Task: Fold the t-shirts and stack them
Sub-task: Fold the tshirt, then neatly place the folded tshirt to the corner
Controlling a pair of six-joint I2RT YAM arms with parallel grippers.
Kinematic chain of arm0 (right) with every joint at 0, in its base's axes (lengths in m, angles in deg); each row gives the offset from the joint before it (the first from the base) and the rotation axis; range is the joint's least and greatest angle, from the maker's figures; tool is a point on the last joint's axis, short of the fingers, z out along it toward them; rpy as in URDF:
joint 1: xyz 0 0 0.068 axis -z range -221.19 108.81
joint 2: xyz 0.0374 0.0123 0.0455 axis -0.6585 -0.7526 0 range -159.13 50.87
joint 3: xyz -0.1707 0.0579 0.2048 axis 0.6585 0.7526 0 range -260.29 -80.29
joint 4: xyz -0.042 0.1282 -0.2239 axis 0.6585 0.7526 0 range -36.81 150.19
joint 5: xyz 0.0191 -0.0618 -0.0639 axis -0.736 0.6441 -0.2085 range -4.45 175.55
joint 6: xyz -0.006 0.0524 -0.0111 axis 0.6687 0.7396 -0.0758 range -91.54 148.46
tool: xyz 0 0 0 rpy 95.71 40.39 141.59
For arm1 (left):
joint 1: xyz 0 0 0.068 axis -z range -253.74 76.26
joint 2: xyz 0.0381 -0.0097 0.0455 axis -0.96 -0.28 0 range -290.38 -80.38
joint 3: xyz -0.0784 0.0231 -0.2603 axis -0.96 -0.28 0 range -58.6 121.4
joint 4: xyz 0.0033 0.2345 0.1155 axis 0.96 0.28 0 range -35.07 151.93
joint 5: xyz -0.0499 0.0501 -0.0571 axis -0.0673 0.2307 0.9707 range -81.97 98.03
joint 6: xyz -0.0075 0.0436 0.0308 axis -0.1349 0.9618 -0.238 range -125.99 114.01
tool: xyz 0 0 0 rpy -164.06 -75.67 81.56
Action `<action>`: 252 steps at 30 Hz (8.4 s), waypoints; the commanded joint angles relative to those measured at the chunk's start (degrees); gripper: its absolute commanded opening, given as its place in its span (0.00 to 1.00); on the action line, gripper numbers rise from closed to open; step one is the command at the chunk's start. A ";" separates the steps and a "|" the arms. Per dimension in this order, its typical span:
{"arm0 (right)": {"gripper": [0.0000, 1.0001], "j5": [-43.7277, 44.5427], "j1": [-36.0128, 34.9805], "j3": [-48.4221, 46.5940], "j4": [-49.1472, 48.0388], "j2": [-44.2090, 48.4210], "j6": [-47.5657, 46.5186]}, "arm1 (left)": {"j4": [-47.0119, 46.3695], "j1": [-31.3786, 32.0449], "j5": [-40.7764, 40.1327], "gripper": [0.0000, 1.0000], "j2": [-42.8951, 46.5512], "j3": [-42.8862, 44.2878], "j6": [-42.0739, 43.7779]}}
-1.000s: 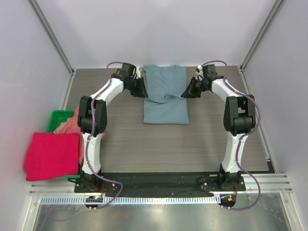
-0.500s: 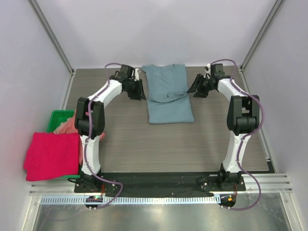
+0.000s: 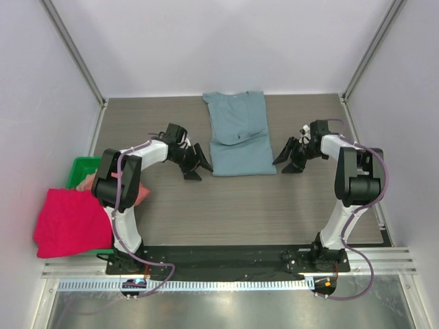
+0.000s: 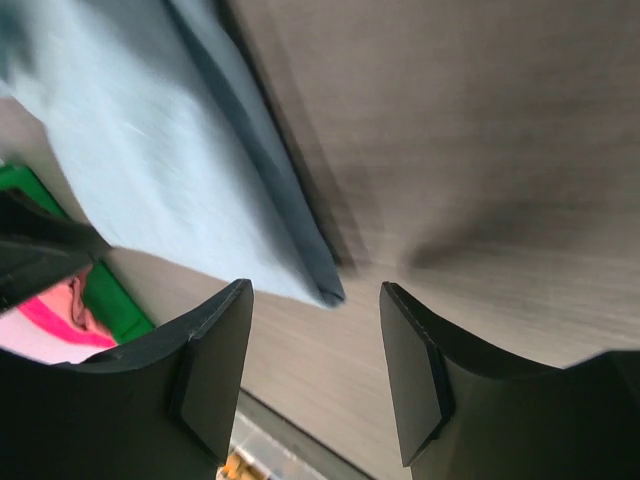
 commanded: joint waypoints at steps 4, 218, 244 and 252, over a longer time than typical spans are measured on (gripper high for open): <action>0.60 -5.46 0.25 3.19 -0.95 -0.03 1.43 | -6.64 1.80 3.45 0.63 -2.80 3.75 -4.69; 0.01 31.10 15.98 -80.39 -5.52 -45.99 -34.60 | 18.40 -0.93 0.99 0.00 -21.96 52.27 44.09; 0.01 20.29 16.69 -60.88 1.33 -31.76 -43.48 | 17.97 0.04 1.70 0.00 -23.20 52.80 43.38; 0.01 26.44 16.69 -72.82 -1.48 -39.13 -42.95 | 18.40 0.04 0.82 0.00 -21.35 50.51 44.26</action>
